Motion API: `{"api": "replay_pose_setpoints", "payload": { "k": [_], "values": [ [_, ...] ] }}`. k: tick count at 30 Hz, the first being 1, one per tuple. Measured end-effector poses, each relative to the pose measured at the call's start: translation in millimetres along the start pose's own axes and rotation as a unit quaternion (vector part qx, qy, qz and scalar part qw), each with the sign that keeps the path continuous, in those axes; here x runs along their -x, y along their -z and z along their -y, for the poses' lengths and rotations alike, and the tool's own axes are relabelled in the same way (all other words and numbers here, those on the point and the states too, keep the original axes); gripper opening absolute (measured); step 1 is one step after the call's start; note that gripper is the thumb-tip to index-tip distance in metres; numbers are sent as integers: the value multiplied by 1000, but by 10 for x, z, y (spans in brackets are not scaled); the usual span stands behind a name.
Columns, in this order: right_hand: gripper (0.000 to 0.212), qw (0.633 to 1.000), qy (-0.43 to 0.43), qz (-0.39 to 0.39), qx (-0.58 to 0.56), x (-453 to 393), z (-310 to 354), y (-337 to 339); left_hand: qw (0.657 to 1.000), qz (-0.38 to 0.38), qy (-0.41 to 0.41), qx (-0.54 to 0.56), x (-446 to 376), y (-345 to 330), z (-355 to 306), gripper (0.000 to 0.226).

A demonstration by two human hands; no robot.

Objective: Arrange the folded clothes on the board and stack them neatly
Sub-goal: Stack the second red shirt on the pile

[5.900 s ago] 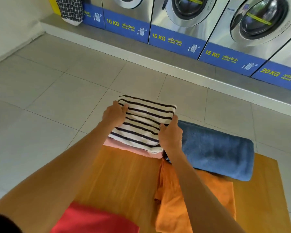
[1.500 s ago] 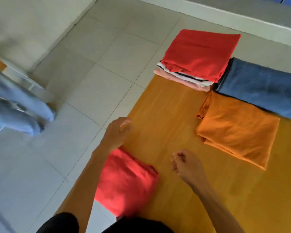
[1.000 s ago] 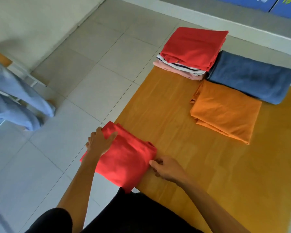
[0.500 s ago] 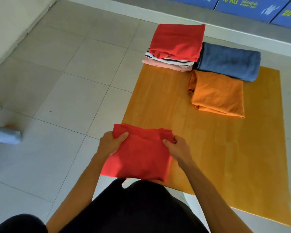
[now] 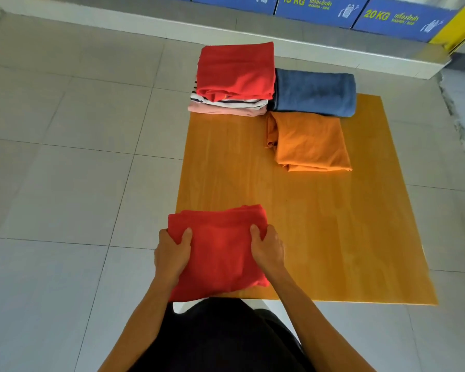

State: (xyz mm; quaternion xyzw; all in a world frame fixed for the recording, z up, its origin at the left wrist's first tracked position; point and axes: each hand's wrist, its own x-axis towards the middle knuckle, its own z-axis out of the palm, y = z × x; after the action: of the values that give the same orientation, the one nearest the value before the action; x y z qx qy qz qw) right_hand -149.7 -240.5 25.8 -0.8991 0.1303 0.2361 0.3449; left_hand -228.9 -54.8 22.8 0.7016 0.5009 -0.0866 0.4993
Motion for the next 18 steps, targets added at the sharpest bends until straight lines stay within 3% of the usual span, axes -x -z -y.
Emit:
{"api": "replay_pose_setpoints", "payload": {
  "k": [9, 18],
  "values": [
    [30, 995, 68, -13, -77, -630, 604, 181, 998, 6, -35, 45, -649, 37, -657, 56],
    [33, 973, 151, -57, -164, -1819, 1898, 833, 985, 4, -104, 136, -1552, 74, -2471, 46]
  ]
}}
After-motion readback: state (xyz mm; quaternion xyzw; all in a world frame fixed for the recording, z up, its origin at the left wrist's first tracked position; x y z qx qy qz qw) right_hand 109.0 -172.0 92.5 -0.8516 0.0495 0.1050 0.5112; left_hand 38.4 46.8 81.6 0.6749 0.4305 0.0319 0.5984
